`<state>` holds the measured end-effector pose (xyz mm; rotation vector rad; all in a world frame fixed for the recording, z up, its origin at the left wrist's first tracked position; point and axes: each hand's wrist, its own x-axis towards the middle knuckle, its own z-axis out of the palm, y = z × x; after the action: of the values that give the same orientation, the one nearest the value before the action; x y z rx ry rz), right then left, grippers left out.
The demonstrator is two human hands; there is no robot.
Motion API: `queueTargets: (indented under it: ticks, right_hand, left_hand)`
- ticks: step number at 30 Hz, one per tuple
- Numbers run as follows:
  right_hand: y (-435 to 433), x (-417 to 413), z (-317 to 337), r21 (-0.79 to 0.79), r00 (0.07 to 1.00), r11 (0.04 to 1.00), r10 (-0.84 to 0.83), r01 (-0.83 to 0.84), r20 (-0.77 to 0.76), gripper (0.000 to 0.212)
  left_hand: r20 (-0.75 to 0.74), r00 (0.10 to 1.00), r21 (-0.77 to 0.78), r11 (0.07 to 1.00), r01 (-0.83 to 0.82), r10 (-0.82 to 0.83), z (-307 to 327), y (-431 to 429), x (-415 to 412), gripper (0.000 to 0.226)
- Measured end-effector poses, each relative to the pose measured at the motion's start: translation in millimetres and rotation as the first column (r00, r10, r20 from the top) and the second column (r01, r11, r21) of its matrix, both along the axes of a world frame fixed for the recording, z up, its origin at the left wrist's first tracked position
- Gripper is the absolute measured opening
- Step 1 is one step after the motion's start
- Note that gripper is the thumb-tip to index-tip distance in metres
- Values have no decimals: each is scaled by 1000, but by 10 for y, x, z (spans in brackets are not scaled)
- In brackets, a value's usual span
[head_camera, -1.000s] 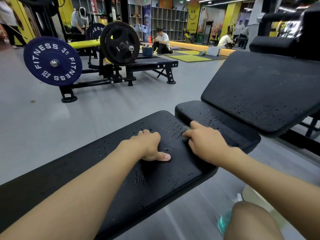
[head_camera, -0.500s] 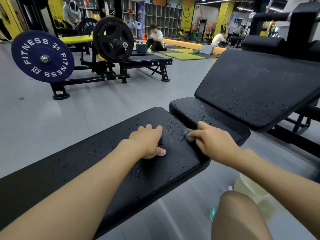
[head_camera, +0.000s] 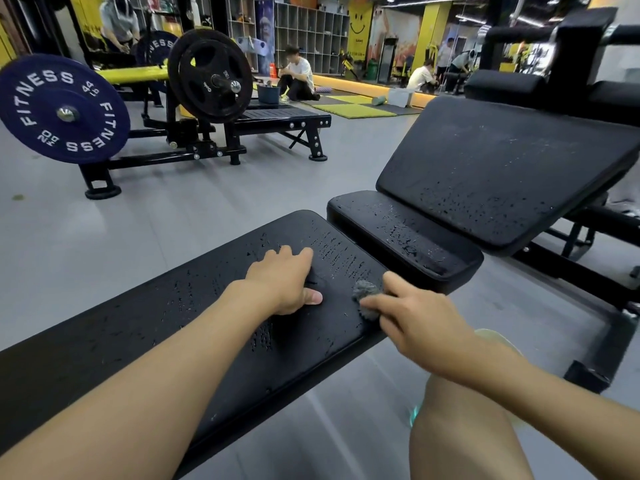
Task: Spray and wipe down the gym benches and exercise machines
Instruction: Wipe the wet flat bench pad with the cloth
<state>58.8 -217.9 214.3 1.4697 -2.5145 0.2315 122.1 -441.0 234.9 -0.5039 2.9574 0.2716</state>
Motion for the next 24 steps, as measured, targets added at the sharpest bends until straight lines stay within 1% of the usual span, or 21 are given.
queueTargets:
  ticks: [1, 4, 5, 6, 8, 9, 10, 13, 14, 15, 16, 18, 19, 20, 22, 23, 24]
  right_hand:
    - [34, -74, 28, -9, 999, 999, -35, 35, 14, 29]
    - [61, -263, 22, -128, 957, 949, -291, 289, 1, 26]
    - [33, -195, 1, -161, 955, 945, -293, 284, -39, 25]
    - [3, -70, -31, -142, 974, 967, -221, 212, -55, 26]
    - [18, 152, -114, -28, 996, 999, -18, 16, -83, 27]
    - [42, 182, -103, 19, 997, 999, 28, -26, -74, 28]
    - [42, 143, -47, 32, 998, 999, 15, -13, -53, 29]
    - [-13, -84, 69, -8, 977, 978, -206, 206, -57, 30]
    - [-61, -56, 61, -17, 965, 969, -249, 248, -81, 30]
    - [-123, 27, 48, 3, 966, 972, -234, 235, -107, 28]
    - [-180, 151, 34, 40, 980, 985, -161, 167, -118, 26]
    - [-183, 283, 11, 126, 998, 992, -12, 20, -61, 26]
    - [-176, 225, 41, 130, 1000, 991, -7, 11, -26, 25]
    - [-174, 103, 90, 101, 998, 993, -56, 57, -13, 25]
    - [-195, -86, 177, 20, 977, 977, -213, 214, -30, 26]
    - [-232, -88, 168, 24, 968, 969, -245, 247, -61, 26]
    - [-288, -21, 145, 41, 973, 976, -209, 214, -96, 25]
  left_hand:
    - [-4, 1000, 3, 1000, 2, -2, 1, -1, 6, 61]
    - [-35, 999, 8, 1000, 2, -2, -36, 8, 27, 55]
    - [-52, 999, 10, 1000, -2, 2, -64, 12, 35, 52]
    - [-66, 998, 10, 1000, -7, 8, -90, 13, 43, 50]
    - [-78, 997, 20, 1000, -16, 18, -111, 16, 55, 49]
    - [-77, 997, 32, 999, -18, 20, -111, 14, 64, 49]
    - [-76, 997, 46, 999, -15, 18, -106, -1, 69, 49]
    - [-78, 997, 134, 991, 2, 9, -91, -107, 95, 41]
    - [-72, 997, 163, 987, -3, 15, -85, -152, 112, 39]
    - [-56, 998, 184, 983, -4, 14, -68, -193, 140, 41]
    - [-29, 1000, 205, 979, 7, -1, -39, -222, 176, 46]
    - [18, 999, 246, 969, 25, -30, 6, -278, 246, 55]
    - [27, 999, 254, 967, 28, -36, 20, -298, 277, 58]
    - [29, 999, 255, 967, 26, -34, 22, -319, 295, 59]
    - [10, 1000, 228, 974, 4, -6, 9, -339, 299, 59]
    - [-4, 1000, 205, 979, -10, 11, 3, -342, 291, 56]
    - [-15, 1000, 185, 982, -23, 26, -3, -353, 274, 53]
